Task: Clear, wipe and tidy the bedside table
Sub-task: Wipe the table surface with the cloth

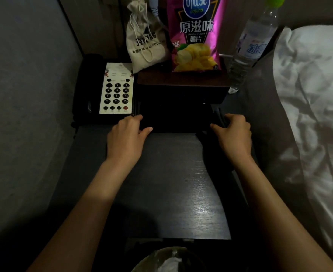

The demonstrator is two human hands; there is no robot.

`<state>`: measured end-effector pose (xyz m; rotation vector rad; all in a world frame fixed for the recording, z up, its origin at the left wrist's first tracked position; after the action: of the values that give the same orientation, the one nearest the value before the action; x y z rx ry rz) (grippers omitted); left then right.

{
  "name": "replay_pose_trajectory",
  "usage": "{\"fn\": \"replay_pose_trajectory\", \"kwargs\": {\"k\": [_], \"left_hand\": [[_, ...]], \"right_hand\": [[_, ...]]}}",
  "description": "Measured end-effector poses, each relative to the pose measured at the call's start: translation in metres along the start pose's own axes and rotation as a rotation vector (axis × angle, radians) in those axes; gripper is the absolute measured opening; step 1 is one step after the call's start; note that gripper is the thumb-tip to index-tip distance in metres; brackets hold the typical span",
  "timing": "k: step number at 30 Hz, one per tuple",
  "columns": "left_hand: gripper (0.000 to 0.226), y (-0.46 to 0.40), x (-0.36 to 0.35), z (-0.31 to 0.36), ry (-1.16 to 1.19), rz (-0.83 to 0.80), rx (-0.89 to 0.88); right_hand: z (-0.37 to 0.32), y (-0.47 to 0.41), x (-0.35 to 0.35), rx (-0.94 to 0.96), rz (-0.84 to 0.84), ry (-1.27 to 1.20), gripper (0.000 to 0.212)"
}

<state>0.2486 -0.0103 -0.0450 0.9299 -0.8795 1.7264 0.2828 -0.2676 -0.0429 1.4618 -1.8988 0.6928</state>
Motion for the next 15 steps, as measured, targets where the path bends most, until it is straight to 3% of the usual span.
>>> {"fn": "replay_pose_trajectory", "kwargs": {"k": [9,15], "left_hand": [[0.045,0.0027,-0.0038,0.0017,-0.101,-0.028,-0.025],[0.039,0.0045,-0.0066,0.0027,-0.156,-0.068,-0.047]], "right_hand": [[-0.0026,-0.003,0.0014,0.094,-0.074,0.261,0.038],[-0.0005,-0.0063,0.006,0.115,-0.096,0.242,0.034]]}}
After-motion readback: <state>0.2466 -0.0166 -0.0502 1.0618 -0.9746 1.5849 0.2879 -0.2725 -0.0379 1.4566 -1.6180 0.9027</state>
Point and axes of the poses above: each hand's wrist, its own y-axis away from the middle knuckle, its own x-axis out of the back of the hand, z = x × y, the point moved 6 cm from there along -y, towards the middle knuckle, and after that the axes turned 5 degrees about x, right-handed, at the moved point
